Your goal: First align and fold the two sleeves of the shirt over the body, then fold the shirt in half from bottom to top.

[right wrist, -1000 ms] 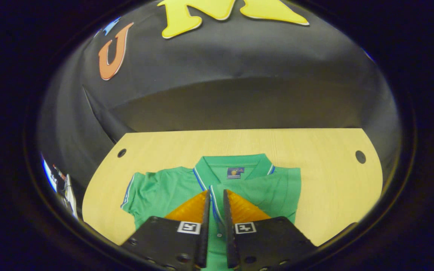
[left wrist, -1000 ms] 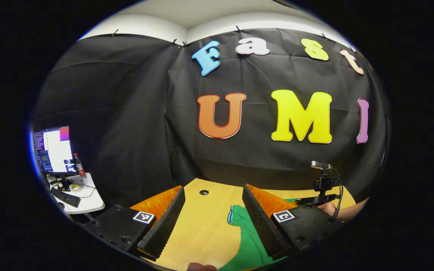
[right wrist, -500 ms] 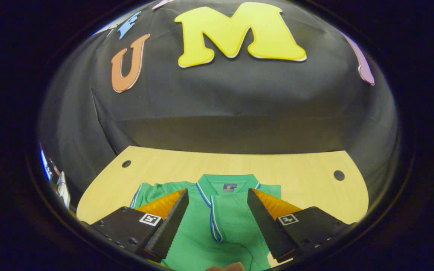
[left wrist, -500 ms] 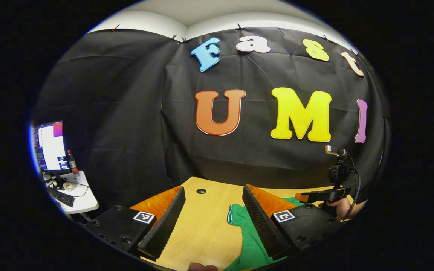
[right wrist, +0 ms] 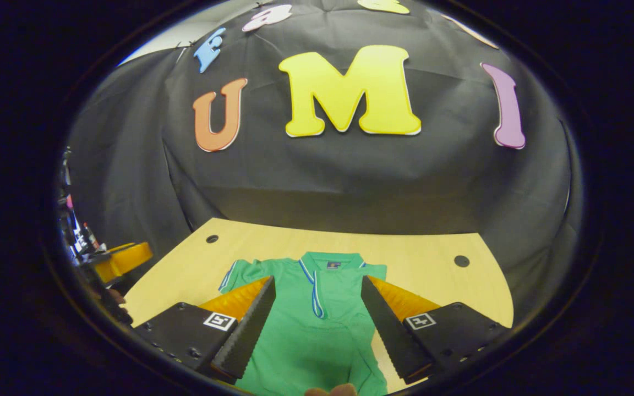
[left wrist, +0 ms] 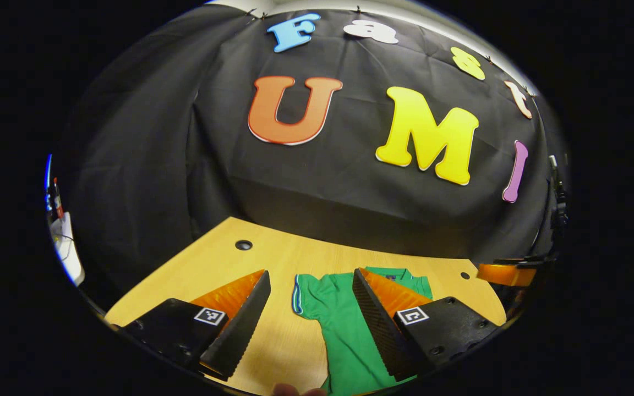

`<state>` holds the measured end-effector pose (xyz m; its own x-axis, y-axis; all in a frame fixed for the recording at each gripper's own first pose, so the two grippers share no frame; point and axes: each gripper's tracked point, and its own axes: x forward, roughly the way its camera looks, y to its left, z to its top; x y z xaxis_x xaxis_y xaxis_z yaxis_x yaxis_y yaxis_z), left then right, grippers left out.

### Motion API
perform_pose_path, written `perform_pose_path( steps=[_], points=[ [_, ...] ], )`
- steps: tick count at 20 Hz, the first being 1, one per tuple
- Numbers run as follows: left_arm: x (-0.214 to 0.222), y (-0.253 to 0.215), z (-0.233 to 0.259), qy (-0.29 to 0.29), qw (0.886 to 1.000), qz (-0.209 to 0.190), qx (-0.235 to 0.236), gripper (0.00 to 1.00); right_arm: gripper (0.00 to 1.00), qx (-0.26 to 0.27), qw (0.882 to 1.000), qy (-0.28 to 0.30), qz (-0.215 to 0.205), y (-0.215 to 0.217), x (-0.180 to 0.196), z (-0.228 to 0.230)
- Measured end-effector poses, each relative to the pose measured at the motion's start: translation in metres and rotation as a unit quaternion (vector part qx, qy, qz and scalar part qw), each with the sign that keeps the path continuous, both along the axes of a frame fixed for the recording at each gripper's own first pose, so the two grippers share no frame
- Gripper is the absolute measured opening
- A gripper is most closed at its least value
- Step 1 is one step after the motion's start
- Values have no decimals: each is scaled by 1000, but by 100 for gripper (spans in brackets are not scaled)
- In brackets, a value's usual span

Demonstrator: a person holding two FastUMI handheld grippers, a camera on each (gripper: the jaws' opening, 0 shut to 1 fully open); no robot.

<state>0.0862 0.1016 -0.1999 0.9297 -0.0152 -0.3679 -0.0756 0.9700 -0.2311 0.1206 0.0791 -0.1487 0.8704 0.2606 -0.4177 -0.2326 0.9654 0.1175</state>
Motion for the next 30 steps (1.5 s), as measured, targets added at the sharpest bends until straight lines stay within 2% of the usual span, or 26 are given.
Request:
perform_pose_path(
  steps=[5,10,11,13,17,19,20,21,23,26,27,29,30],
  points=[
    [56,10,-65,31,999,-31,1,96,96,-37,999,-22,-20,-36,-34,21],
    [95,12,-127,77,996,-51,0,95,95,-54,998,-10,-41,-59,-52,19],
    [101,13,-137,84,995,-52,-2,95,93,-57,997,-6,-44,-63,-54,17],
    [109,11,-157,103,993,-60,-1,95,97,-56,997,3,-52,-69,-56,15],
    [116,6,-184,135,988,-78,18,93,96,-47,996,26,-65,-76,-55,2],
    [115,4,-196,155,985,-77,25,88,96,-43,996,32,-67,-77,-54,-1],
    [109,2,-200,170,983,-71,22,97,96,-42,996,34,-68,-77,-54,-3],
    [109,3,-198,170,983,-67,26,83,96,-40,996,35,-69,-78,-54,-3],
    [103,1,-204,189,980,-58,33,82,96,-33,996,38,-73,-80,-54,-5],
    [97,0,-208,209,973,-61,83,76,96,-26,996,42,-79,-81,-54,-11],
    [97,-4,-208,208,973,-59,82,67,96,-25,996,42,-79,-82,-54,-13],
    [99,-12,-210,209,974,-43,77,40,96,-25,996,44,-80,-84,-56,-16],
    [97,-14,-212,210,974,-39,75,42,96,-25,995,45,-81,-86,-57,-19]
  ],
)
